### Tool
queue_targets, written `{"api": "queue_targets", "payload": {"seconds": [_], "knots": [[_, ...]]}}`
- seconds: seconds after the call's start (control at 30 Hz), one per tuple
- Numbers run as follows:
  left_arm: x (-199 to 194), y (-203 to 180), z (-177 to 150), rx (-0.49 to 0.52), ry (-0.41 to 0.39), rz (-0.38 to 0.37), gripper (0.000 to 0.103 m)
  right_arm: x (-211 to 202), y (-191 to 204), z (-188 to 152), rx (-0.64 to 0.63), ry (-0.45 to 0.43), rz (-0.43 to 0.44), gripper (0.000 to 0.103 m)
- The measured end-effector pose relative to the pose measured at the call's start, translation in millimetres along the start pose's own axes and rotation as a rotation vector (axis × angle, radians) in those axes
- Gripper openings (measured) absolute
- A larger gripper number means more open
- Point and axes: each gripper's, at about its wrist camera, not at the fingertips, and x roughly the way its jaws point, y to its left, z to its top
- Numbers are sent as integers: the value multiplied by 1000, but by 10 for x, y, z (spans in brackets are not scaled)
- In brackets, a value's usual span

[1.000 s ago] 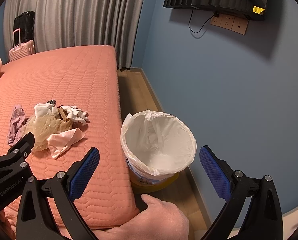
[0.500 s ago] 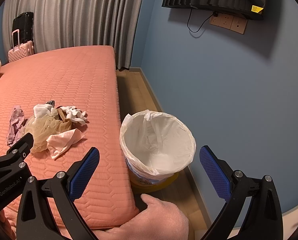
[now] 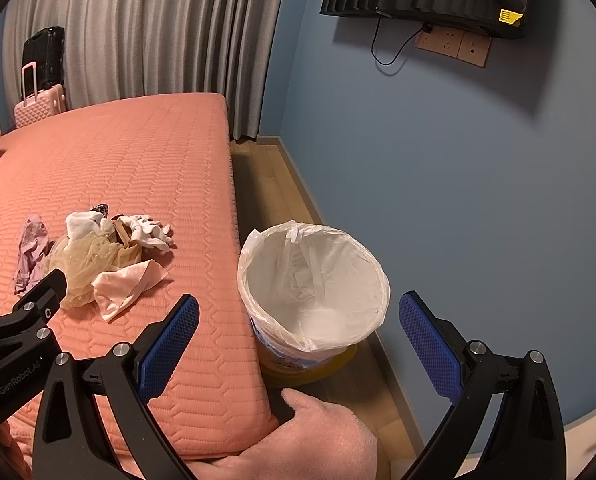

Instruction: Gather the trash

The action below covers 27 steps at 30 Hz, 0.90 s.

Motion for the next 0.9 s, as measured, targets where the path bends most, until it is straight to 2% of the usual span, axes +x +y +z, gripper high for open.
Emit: {"api": "queue_targets", "payload": {"seconds": [0.9], "knots": [[29, 71, 11, 2, -12, -37, 96, -81, 28, 42, 21, -35, -2, 97]]}}
